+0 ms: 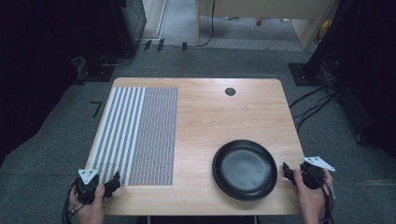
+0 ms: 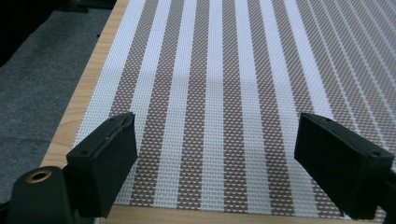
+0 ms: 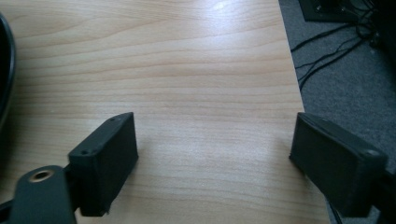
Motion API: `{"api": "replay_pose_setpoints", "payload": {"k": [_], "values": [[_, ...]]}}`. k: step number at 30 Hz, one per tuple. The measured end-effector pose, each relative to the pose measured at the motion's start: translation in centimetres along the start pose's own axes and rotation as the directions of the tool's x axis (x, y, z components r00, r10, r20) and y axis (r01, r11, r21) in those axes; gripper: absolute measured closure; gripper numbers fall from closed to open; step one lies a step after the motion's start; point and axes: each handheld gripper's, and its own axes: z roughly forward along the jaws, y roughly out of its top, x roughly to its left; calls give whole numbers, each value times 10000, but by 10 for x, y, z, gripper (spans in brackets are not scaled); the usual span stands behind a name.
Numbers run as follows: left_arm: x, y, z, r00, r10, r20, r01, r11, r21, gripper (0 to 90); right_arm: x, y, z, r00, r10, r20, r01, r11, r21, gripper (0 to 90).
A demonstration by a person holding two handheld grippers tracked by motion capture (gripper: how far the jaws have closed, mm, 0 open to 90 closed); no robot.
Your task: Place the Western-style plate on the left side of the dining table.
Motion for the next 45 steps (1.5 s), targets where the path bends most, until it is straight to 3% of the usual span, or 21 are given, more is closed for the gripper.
{"api": "replay_pose_setpoints", "payload": {"k": [4, 7, 8, 9, 16, 17, 24, 28, 33, 37, 45], "values": [[-9, 8, -2, 9995, 27, 314, -23, 9999, -106, 113, 0, 0, 0, 10000, 8, 2, -8, 10000, 3, 131], [-26, 18, -2, 9981, 252, 562, -239, 9994, -232, 113, 1, 1, 1, 10000, 60, 64, -60, 10000, 10, 127], [-38, 25, -1, 9961, 449, 759, -430, 9987, -271, 113, 1, 1, 2, 9999, 94, 80, -95, 10000, 13, 120], [-38, 25, -1, 9961, 449, 759, -430, 9987, -271, 113, 1, 1, 2, 9999, 94, 80, -95, 10000, 13, 120], [-85, 53, 7, 9854, 902, 1446, -813, 9945, -661, 111, 1, 5, 6, 9999, 108, 116, -109, 9999, 99, 86], [-85, 53, 7, 9854, 902, 1446, -813, 9945, -661, 104, 1, 5, 6, 9999, 108, 116, -109, 9999, 99, 86], [-118, 67, 11, 9751, 1132, 1906, -961, 9907, -964, 103, 1, 5, 6, 9999, 104, 120, -105, 9999, 96, 86], [-132, 70, 16, 9696, 1039, 2214, -821, 9910, -1054, 115, 1, 5, 6, 9999, 97, 121, -98, 9999, 94, 86], [-158, 66, 20, 9492, 1721, 2633, -1466, 9826, -1140, 119, 2, 6, 6, 9997, 165, 174, -166, 9998, 85, 89], [-175, 61, 20, 9325, 1989, 3014, -1718, 9785, -1140, 121, 1, 8, 7, 9967, 720, 374, -714, 9973, -164, 137], [-192, 56, 18, 9136, 2237, 3397, -1965, 9740, -1129, 124, 0, 14, -7, 9905, 1143, 758, -1088, 9914, -731, 165]]}}
